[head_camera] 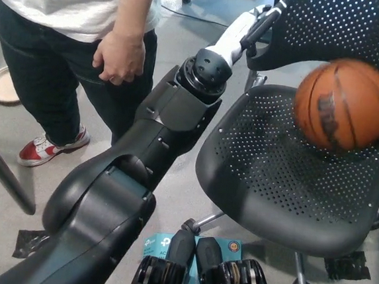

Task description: The robot grabs the basketball from a person using both hands and then drops it on the black chair in the front

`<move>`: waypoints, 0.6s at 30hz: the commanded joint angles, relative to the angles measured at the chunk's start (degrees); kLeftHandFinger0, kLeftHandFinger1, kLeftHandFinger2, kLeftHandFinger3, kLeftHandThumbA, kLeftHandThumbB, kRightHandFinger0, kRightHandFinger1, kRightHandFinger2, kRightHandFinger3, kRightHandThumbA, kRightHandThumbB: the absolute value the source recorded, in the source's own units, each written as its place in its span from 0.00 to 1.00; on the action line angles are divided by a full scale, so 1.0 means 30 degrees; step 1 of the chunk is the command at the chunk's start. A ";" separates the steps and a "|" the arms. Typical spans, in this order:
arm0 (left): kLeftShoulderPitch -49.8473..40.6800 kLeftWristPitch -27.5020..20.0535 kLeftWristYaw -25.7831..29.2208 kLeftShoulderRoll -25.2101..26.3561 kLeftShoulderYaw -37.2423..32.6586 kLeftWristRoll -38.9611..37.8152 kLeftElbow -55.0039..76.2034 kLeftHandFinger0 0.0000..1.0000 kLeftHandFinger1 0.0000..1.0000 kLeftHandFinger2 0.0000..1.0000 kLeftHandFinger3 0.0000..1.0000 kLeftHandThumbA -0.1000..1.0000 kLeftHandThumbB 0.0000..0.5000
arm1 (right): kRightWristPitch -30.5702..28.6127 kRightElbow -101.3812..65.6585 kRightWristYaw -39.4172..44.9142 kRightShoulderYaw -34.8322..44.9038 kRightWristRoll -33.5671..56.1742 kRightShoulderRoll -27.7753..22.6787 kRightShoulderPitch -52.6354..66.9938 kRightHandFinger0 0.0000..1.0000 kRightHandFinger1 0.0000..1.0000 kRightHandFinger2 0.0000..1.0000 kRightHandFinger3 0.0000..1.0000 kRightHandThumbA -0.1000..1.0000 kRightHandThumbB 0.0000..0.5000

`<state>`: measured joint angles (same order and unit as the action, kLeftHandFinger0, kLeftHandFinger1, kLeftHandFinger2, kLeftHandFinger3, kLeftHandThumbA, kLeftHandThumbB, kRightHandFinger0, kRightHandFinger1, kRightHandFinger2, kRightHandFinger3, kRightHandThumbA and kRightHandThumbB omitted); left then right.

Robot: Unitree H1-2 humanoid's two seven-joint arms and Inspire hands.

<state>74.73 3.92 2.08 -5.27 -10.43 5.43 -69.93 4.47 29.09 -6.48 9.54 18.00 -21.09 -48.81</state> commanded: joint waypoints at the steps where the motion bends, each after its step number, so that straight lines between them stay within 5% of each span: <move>1: 0.0488 -0.0482 -0.0951 0.0293 0.0146 0.0037 0.1633 1.00 1.00 1.00 1.00 1.00 0.62 | 0.0104 -0.2091 0.0610 0.0335 -0.0141 -0.0084 -0.0320 1.00 1.00 1.00 1.00 1.00 0.70; 6: -0.1816 0.0378 -0.1931 0.0774 0.0187 -0.0128 0.6176 1.00 1.00 1.00 1.00 1.00 0.58 | 0.0786 -0.5373 0.0713 0.0129 -0.0394 0.0174 0.0693 1.00 1.00 1.00 1.00 1.00 0.56; 12: -0.5927 0.1689 -0.3306 0.1457 -0.0362 -0.0156 1.3423 1.00 1.00 1.00 1.00 1.00 0.58 | 0.1157 -0.9385 0.0511 -0.0503 -0.1432 0.0493 0.2276 1.00 1.00 1.00 1.00 1.00 0.58; 18: -1.0930 0.1200 -0.3804 0.2332 -0.0571 -0.0519 2.0751 1.00 1.00 1.00 1.00 1.00 0.51 | 0.0799 -1.3356 0.0653 -0.1394 -0.2262 0.1232 0.4936 1.00 1.00 1.00 1.00 1.00 0.60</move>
<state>49.41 6.55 -4.40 -1.74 -11.40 5.34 -29.40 7.47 3.23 -5.88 7.79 16.02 -18.38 -37.20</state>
